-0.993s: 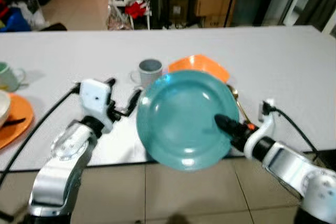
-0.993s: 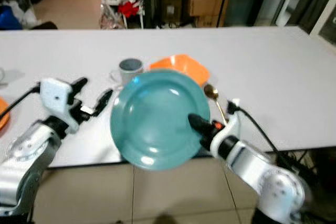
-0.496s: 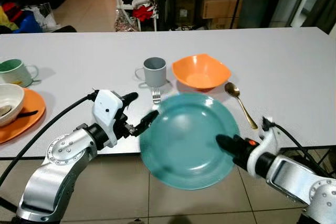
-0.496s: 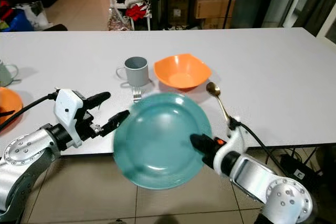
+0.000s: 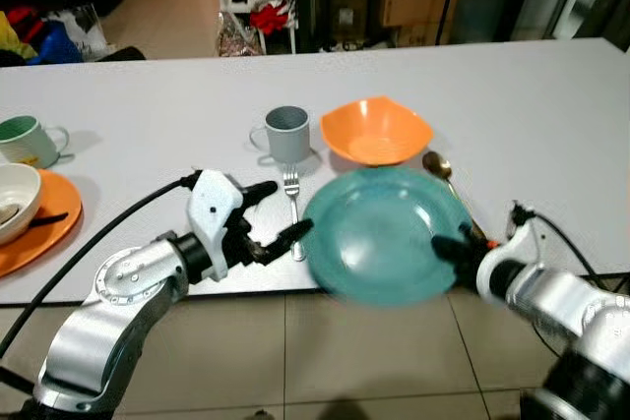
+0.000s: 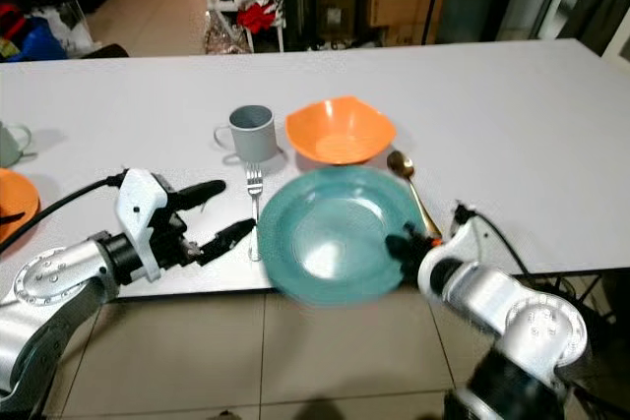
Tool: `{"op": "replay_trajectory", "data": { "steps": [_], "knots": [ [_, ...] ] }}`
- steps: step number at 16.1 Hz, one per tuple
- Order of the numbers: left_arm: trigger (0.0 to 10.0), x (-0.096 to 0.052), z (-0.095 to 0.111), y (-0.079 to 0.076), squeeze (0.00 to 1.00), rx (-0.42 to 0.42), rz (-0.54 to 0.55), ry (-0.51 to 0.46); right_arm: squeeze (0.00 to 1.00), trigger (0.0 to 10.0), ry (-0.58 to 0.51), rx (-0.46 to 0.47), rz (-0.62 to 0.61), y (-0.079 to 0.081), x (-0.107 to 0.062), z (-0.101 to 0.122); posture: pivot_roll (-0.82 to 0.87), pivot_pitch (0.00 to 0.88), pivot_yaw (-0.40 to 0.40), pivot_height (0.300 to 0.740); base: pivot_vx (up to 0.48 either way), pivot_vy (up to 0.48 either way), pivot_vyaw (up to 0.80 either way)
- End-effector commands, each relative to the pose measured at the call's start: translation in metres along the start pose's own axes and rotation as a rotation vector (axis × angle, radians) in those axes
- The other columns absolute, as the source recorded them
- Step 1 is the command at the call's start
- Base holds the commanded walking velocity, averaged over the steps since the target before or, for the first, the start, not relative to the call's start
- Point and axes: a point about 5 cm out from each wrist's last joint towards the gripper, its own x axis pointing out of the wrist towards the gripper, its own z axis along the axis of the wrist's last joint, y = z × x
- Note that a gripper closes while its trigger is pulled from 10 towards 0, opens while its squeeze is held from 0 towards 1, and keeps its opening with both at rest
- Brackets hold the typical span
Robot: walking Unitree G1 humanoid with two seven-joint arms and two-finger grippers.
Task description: Setting the table
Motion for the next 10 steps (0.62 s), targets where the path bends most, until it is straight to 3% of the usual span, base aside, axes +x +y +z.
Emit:
{"op": "replay_trajectory", "data": {
  "steps": [1,4,10],
  "knots": [
    [10.0,0.0,0.003,-0.003,0.0,-0.003,-0.038,0.005,0.0,10.0,-0.023,0.017,0.004,0.003,0.001,0.005,0.03,0.0,0.077,0.74,0.0,0.0,0.0],
    [10.0,0.003,0.001,-0.01,0.0,-0.024,-0.118,0.027,0.0,10.0,-0.044,0.158,0.031,0.005,0.013,0.019,0.03,0.0,0.081,0.74,0.0,0.0,0.0],
    [10.0,0.005,0.002,-0.009,0.0,-0.028,-0.118,0.023,0.0,10.0,-0.05,0.218,0.06,0.009,0.031,0.023,0.04,0.0,0.079,0.74,0.0,0.0,0.0]
  ]
}}
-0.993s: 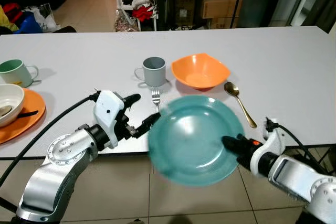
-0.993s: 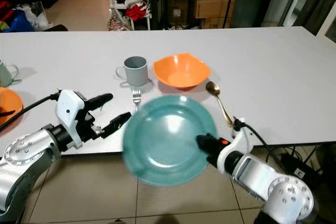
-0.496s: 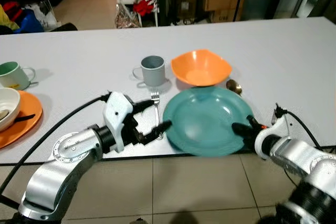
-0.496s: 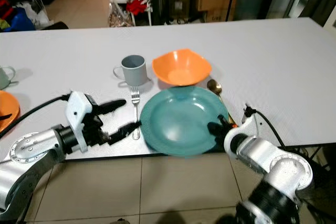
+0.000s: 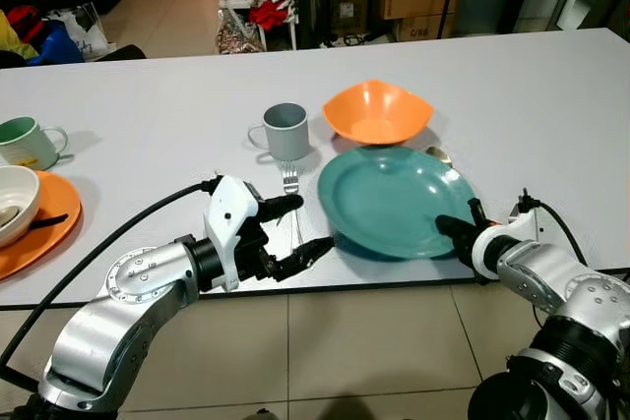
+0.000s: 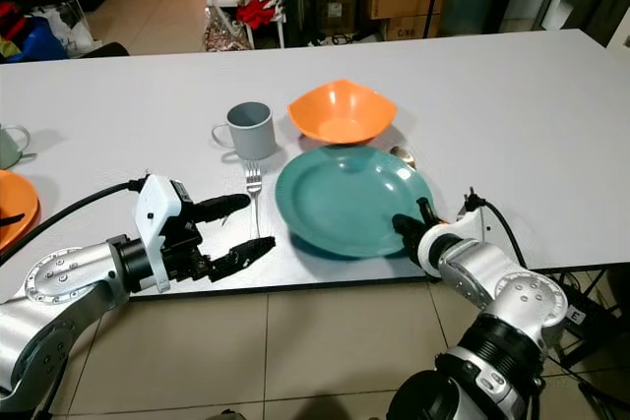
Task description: Setting the table
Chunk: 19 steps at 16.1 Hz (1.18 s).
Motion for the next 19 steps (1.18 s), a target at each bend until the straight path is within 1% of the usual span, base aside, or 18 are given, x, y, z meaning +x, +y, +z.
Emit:
{"op": "replay_trajectory", "data": {
  "steps": [1,4,5,6,7,8,9,10,11,13,16,17,18,19],
  "knots": [
    [10.0,-0.002,0.001,0.001,0.0,0.012,0.002,0.009,0.0,10.0,0.037,-0.06,0.029,0.012,0.006,-0.006,0.04,0.0,0.075,0.74,0.0,0.0,0.0],
    [10.0,-0.002,0.0,0.001,0.0,0.011,0.006,0.011,0.0,10.0,0.061,-0.132,0.012,0.012,0.01,-0.011,0.05,0.0,0.071,0.74,0.0,0.0,0.0],
    [10.0,-0.001,0.0,0.001,0.0,0.012,0.01,0.011,0.0,10.0,0.063,-0.186,0.004,0.014,0.014,-0.015,0.05,0.0,0.069,0.74,0.0,0.0,0.0],
    [10.0,-0.002,-0.001,0.001,0.0,0.013,0.014,0.011,0.08,10.0,0.044,-0.252,-0.014,0.014,0.019,-0.017,0.06,0.0,0.063,0.74,0.0,0.0,0.0],
    [10.0,-0.002,-0.001,0.002,0.0,0.014,0.017,0.01,0.37,10.0,0.005,-0.269,-0.037,0.012,0.021,-0.014,0.06,0.0,0.061,0.74,0.0,0.0,0.0],
    [10.0,-0.002,-0.001,0.002,0.0,0.014,0.018,0.01,0.37,10.0,-0.017,-0.268,-0.043,0.011,0.022,-0.013,0.06,0.0,0.056,0.74,0.0,0.0,0.0],
    [10.0,-0.003,-0.001,0.002,0.0,0.014,0.021,0.01,0.88,10.0,-0.027,-0.262,-0.044,0.011,0.022,-0.012,0.06,0.0,0.056,0.74,0.0,0.0,0.0],
    [10.0,-0.003,-0.002,0.002,0.0,0.011,0.028,0.007,1.0,10.0,-0.033,-0.262,-0.03,0.011,0.022,-0.012,0.06,0.0,0.055,0.74,0.0,0.0,0.0],
    [10.0,-0.003,-0.002,0.001,0.0,0.01,0.028,0.008,1.0,10.0,-0.024,-0.296,-0.015,0.012,0.021,-0.015,0.05,0.0,0.055,0.74,0.0,0.0,0.0],
    [10.0,-0.003,-0.003,0.0,0.0,0.009,0.024,0.007,1.0,10.0,-0.024,-0.331,-0.003,0.011,0.018,-0.019,0.05,0.0,0.058,0.74,0.0,0.0,0.0],
    [10.0,-0.004,-0.001,-0.002,0.0,0.004,0.021,0.001,1.0,10.0,-0.049,-0.332,0.004,0.007,0.003,-0.02,0.05,0.0,0.059,0.74,0.0,0.0,0.0],
    [10.0,-0.006,-0.001,-0.002,0.0,-0.002,0.023,-0.005,1.0,10.0,-0.068,-0.335,0.012,0.006,-0.006,-0.02,0.04,0.0,0.063,0.74,0.0,0.0,0.0],
    [10.0,-0.008,-0.001,-0.003,0.0,-0.021,0.028,-0.016,1.0,10.0,-0.104,-0.356,0.036,0.006,-0.023,-0.018,0.03,0.0,0.071,0.74,0.0,0.0,0.0],
    [10.0,-0.008,-0.003,-0.004,0.0,-0.029,0.028,-0.015,1.0,10.0,-0.107,-0.374,0.057,0.007,-0.03,-0.018,0.03,0.0,0.071,0.74,0.0,0.0,0.0]
  ]
}}
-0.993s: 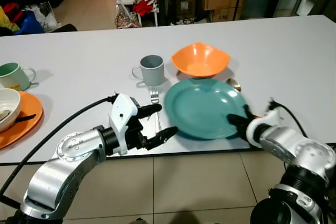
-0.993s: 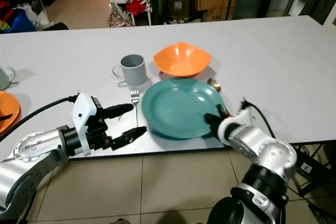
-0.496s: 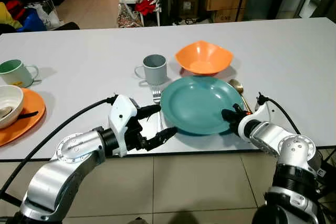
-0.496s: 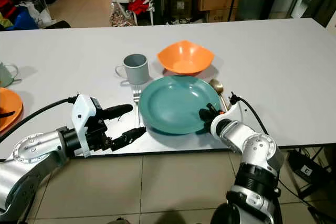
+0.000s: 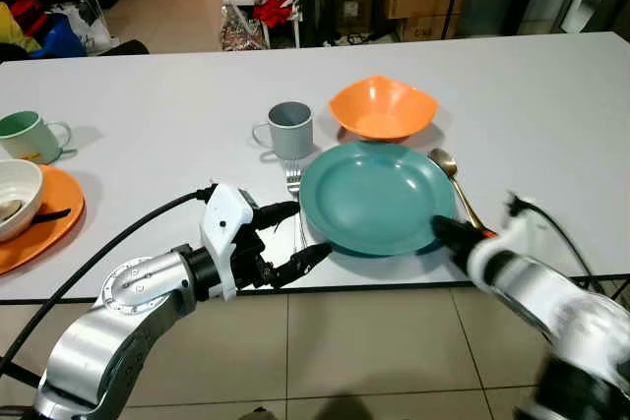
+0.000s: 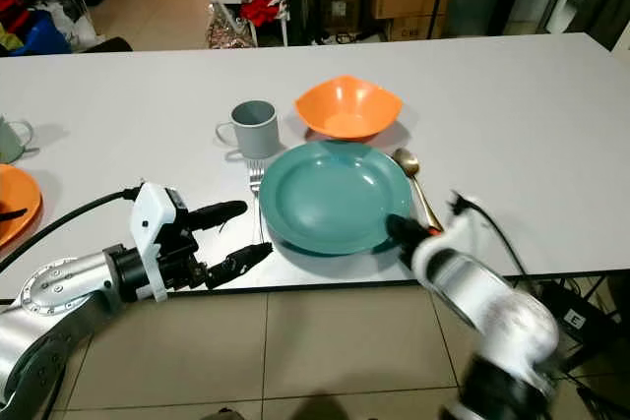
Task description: Setting the table
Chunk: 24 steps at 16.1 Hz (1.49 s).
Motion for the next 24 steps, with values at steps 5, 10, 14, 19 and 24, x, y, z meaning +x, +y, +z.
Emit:
{"op": "replay_trajectory", "data": {
  "steps": [5,10,14,19,24],
  "knots": [
    [10.0,-0.005,0.001,-0.003,0.0,-0.045,0.108,-0.042,1.0,10.0,-0.033,-0.208,0.106,0.015,-0.048,0.008,0.01,0.0,0.074,0.74,0.0,0.0,0.0],
    [10.0,-0.009,0.013,0.026,0.0,-0.045,0.619,-0.153,1.0,10.0,-0.318,-0.557,0.089,0.053,-0.061,0.024,0.03,0.0,0.057,0.74,0.0,0.0,0.0],
    [10.0,-0.019,0.003,0.021,0.0,0.029,0.706,-0.06,0.0,10.0,-0.387,-0.671,0.099,0.061,-0.054,0.006,0.05,0.0,0.041,0.74,0.0,0.0,0.0],
    [10.0,-0.022,0.001,0.023,0.0,0.073,0.745,-0.053,0.0,10.0,-0.362,-0.774,0.099,0.052,-0.043,-0.012,0.05,0.0,0.036,0.74,0.0,0.0,0.0],
    [10.0,-0.022,0.001,0.023,0.0,0.073,0.745,-0.053,0.0,10.0,-0.362,-0.774,0.099,0.052,-0.043,-0.012,0.05,0.0,0.036,0.74,0.0,0.0,0.0]
  ]
}}
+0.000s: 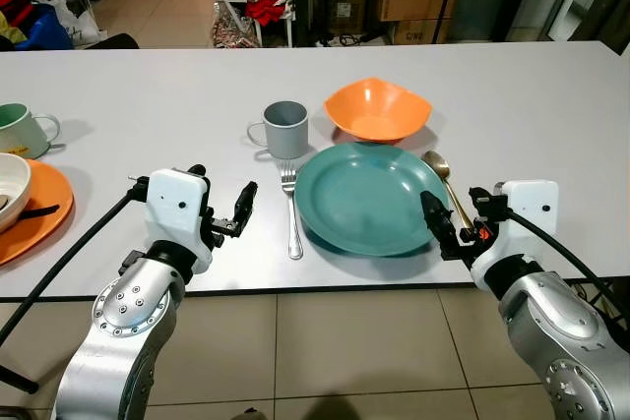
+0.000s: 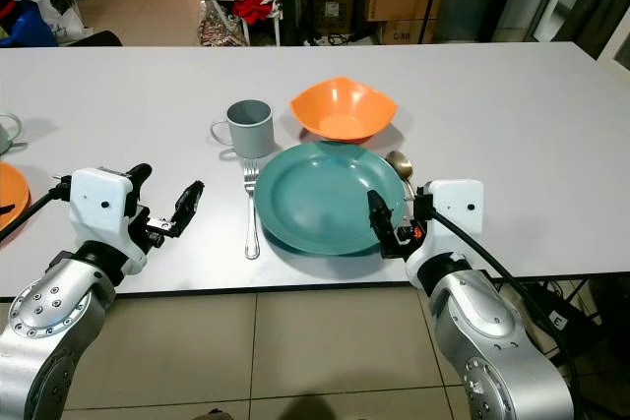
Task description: Setting the table
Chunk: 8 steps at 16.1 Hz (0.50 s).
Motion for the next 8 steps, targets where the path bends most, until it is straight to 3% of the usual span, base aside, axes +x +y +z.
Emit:
{"op": "replay_trajectory", "data": {
  "steps": [1,8],
  "knots": [
    [10.0,-0.0007,-0.0014,0.0007,0.0,0.002,0.013,0.005,0.0,10.0,-0.004,-0.007,0.002,0.0004,0.0005,0.0004,0.05,0.0,0.036,0.74,0.0,0.0,0.0],
    [10.0,-0.0007,-0.0014,0.0007,0.0,0.002,0.013,0.005,0.0,10.0,-0.004,-0.007,0.002,0.0004,0.0005,0.0004,0.05,0.0,0.036,0.74,0.0,0.0,0.0]
  ]
}}
